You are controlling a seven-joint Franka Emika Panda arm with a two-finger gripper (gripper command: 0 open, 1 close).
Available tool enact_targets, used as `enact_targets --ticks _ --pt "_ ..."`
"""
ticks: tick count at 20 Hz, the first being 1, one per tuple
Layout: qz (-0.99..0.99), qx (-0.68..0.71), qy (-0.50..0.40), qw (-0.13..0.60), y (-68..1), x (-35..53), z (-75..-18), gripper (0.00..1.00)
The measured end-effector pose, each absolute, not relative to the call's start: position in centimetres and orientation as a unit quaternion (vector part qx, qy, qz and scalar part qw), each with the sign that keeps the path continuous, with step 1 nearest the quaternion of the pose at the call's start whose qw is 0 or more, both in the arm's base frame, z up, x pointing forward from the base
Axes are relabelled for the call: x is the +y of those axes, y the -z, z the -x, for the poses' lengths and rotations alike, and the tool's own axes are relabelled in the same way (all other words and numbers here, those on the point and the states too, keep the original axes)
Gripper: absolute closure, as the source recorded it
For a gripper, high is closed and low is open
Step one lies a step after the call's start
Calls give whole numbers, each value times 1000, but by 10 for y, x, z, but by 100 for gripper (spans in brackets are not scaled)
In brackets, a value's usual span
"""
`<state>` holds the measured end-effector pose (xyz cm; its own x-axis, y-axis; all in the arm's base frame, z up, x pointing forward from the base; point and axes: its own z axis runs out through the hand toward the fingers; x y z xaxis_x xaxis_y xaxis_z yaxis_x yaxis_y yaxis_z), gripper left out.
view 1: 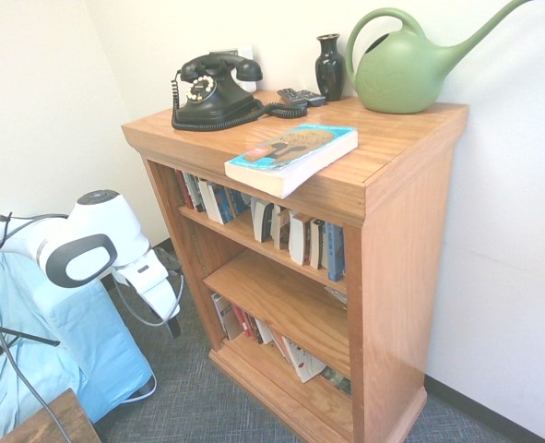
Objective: Organize the shelf
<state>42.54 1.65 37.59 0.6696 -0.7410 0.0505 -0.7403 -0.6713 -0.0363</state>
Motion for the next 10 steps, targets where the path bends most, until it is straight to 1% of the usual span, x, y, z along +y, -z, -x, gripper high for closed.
enact_targets --ticks 4,8,10 --pt "914 402 43 -2 -377 7 -428 0" --pt "914 392 93 -39 -380 -22 -431 0" --pt "913 381 126 -70 -385 -42 -431 0"
